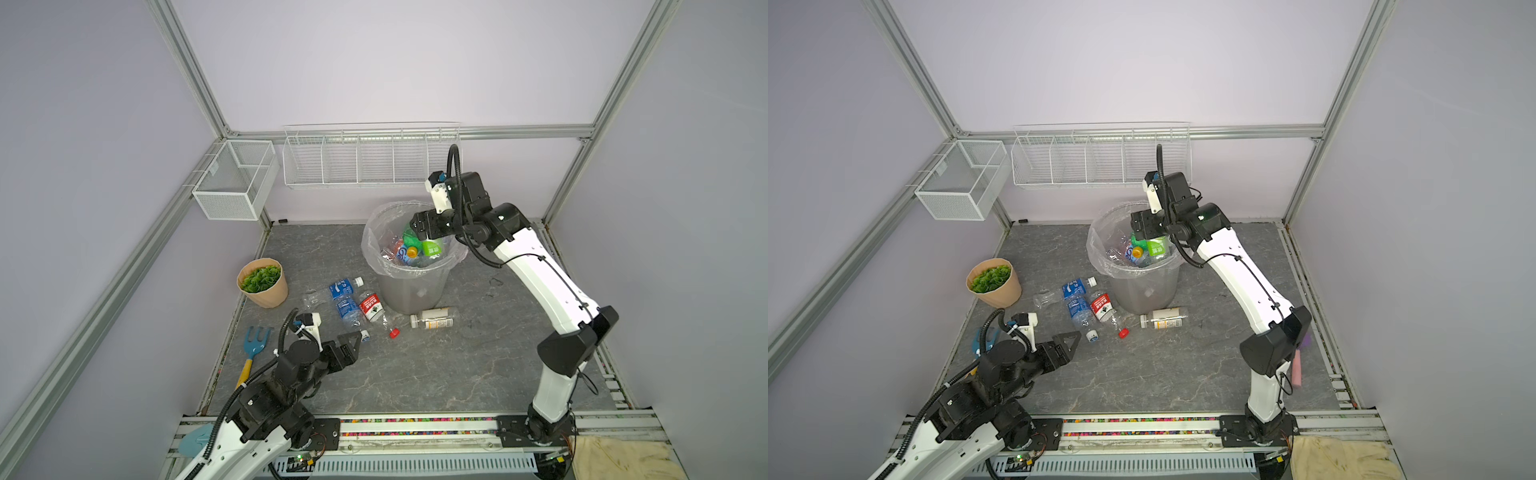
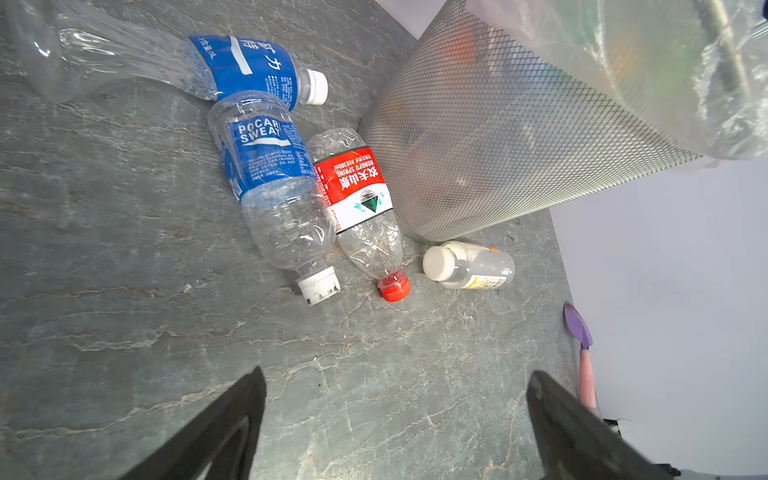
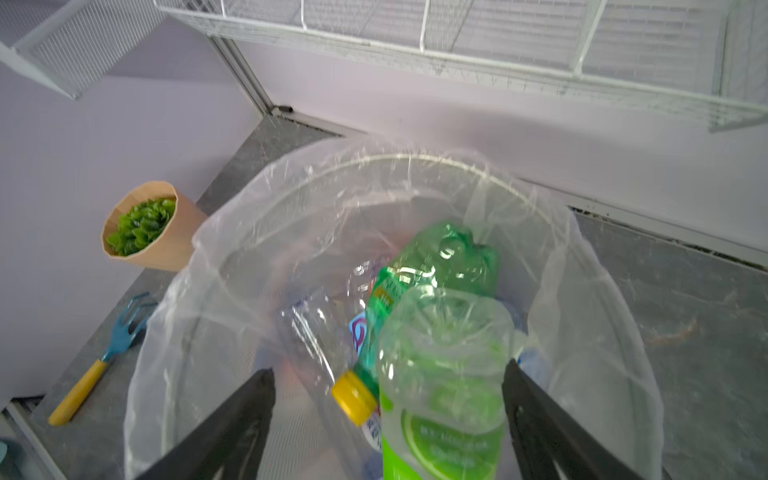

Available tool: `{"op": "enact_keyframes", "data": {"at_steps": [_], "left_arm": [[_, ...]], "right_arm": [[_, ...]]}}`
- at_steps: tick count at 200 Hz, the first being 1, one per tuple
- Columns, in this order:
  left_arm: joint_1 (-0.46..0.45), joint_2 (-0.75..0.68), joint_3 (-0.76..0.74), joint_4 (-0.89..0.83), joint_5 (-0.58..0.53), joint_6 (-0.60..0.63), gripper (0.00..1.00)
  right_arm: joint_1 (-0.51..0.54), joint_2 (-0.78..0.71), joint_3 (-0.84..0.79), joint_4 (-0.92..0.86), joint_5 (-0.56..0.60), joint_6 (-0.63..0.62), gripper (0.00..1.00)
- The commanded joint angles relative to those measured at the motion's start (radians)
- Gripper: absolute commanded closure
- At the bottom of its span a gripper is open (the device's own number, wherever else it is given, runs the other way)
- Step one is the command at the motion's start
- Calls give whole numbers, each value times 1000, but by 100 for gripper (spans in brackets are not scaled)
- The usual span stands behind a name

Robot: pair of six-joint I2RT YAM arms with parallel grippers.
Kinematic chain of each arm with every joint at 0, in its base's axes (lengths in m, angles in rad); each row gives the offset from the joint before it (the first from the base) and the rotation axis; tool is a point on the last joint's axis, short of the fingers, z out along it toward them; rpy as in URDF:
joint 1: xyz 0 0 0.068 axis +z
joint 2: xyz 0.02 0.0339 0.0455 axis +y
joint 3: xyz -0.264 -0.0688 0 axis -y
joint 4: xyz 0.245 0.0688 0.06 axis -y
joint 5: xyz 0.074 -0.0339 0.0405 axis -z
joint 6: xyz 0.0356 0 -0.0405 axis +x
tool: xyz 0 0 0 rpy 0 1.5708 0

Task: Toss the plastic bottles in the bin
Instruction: 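Open the right gripper to drop the bottle into the bin, then withdraw the right gripper while the left gripper reaches to the Pocari Sweat bottle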

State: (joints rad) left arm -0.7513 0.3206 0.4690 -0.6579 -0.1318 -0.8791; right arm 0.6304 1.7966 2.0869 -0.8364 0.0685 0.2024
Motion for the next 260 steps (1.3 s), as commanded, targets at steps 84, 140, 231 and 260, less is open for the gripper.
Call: {"op": "enact_keyframes", "data": {"at_steps": [84, 140, 231, 260], "left_arm": [[-3, 21, 24, -7, -2, -6, 3], [-3, 43, 24, 7, 0, -4, 3], [-4, 96, 18, 48, 12, -8, 3], [-6, 120, 16, 46, 10, -12, 3]], "right_arm": [[16, -459, -418, 235, 90, 23, 12], [16, -585, -555, 236, 100, 48, 12], [13, -730, -747, 214, 109, 80, 12], [12, -761, -797, 201, 120, 94, 12]]}}
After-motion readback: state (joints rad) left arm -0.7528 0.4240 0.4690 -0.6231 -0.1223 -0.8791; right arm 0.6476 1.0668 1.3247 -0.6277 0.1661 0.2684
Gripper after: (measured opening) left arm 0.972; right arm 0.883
